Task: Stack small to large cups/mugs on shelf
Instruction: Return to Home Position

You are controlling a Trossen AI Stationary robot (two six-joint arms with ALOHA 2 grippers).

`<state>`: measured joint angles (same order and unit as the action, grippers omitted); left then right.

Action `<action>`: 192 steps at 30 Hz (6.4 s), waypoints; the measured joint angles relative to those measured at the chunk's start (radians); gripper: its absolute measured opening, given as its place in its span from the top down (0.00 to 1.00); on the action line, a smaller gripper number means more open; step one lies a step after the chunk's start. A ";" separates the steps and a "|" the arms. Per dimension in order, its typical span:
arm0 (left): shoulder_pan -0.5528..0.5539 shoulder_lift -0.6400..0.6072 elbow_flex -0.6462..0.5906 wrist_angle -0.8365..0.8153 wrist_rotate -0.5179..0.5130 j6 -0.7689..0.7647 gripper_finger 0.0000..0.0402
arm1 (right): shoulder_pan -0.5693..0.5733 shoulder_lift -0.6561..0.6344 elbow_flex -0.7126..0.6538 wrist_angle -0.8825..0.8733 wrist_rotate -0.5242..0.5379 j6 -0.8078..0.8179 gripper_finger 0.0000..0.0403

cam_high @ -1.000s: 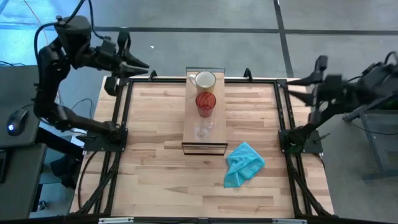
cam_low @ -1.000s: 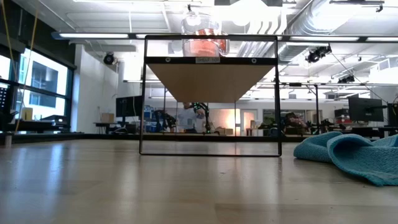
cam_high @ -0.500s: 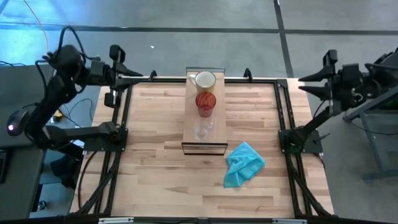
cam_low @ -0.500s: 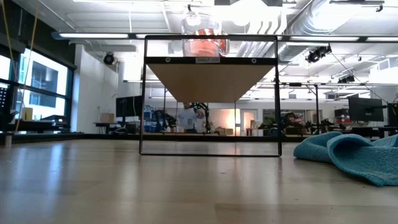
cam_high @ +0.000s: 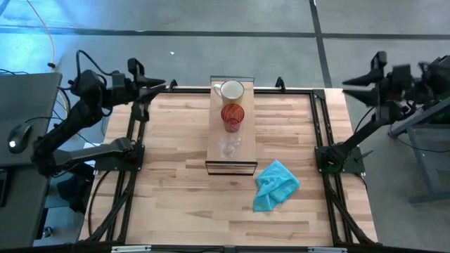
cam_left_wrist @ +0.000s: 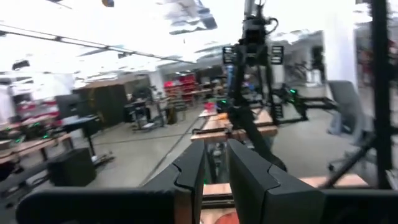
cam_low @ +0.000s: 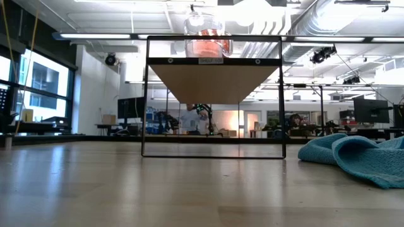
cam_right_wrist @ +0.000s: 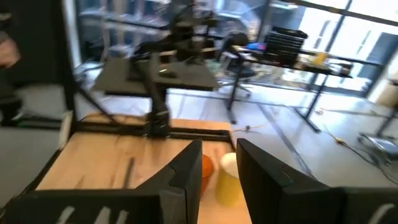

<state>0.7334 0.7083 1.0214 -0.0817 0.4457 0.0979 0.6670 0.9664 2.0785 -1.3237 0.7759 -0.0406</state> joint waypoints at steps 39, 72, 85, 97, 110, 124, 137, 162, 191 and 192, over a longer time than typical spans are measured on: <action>-0.348 0.190 -0.509 0.747 -0.560 -0.053 0.86 | 0.016 -0.462 -0.792 0.531 0.017 -0.111 0.77; -0.348 0.112 -0.509 0.641 -0.260 -0.107 0.86 | 0.017 -0.491 -1.555 1.074 -0.471 0.065 0.77; -0.348 0.112 -0.509 0.570 -0.126 -0.129 0.86 | 0.016 -0.590 -1.789 1.184 -0.473 0.146 0.77; -0.348 0.111 -0.509 0.537 -0.121 -0.127 0.86 | 0.016 -0.805 -1.932 1.228 -0.313 0.110 0.77; -0.347 -0.102 -0.778 0.715 -0.143 -0.122 0.86 | 0.014 -0.962 -1.932 1.203 -0.178 -0.059 0.77; -0.347 -0.518 -0.895 0.556 -0.274 -0.081 0.86 | -0.090 -0.962 -1.932 1.424 -0.099 -0.297 0.77; -0.347 -0.559 -0.948 0.624 -0.531 0.033 0.86 | -0.257 -0.962 -1.932 1.529 0.016 -0.390 0.77; -0.347 -0.559 -1.008 0.692 -0.487 0.020 0.86 | -0.556 -0.962 -1.932 1.500 -0.207 -0.303 0.77; -0.348 -0.558 -1.008 0.347 -0.083 -0.148 0.86 | -0.648 -0.962 -1.954 1.266 -0.668 -0.013 0.77; -0.348 -0.558 -1.008 0.334 -0.094 -0.148 0.86 | -0.648 -0.962 -1.975 1.285 -0.645 -0.012 0.77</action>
<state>0.3859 0.1501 0.0135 0.2522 0.3517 -0.0505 0.0193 0.0048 0.1036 -0.0387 0.1304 -0.0523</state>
